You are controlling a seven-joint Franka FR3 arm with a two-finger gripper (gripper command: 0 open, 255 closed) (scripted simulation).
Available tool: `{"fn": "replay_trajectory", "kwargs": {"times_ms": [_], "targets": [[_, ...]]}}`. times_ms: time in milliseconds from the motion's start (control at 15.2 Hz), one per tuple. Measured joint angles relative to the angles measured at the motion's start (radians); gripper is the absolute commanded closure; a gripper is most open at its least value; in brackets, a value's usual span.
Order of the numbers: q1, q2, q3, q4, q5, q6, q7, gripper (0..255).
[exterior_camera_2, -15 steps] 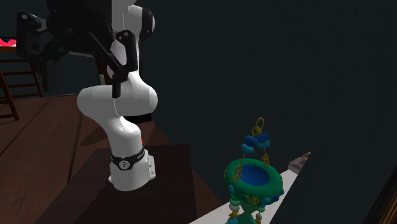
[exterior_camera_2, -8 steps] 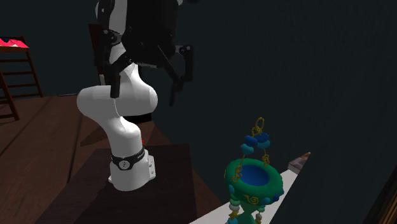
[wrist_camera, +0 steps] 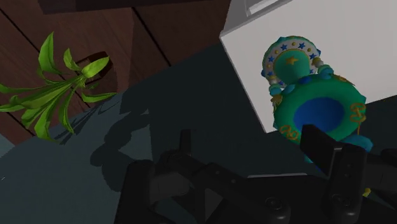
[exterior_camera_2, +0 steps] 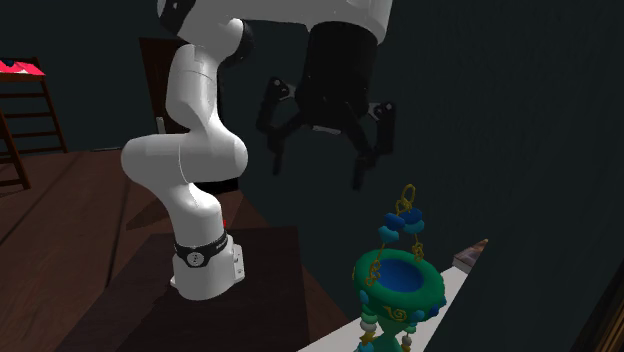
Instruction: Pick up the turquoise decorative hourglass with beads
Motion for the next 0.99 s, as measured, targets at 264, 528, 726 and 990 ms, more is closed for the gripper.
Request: {"fn": "replay_trajectory", "kwargs": {"times_ms": [264,528,726,990], "targets": [[-0.057,0.087,0.162,0.073,-0.02,0.047,0.157,0],[-0.169,0.202,0.356,0.168,-0.086,0.087,0.321,0],[-0.228,0.246,0.451,0.193,-0.121,0.112,0.398,0],[-0.248,0.262,0.49,0.163,-0.13,0.157,0.428,0]]}}
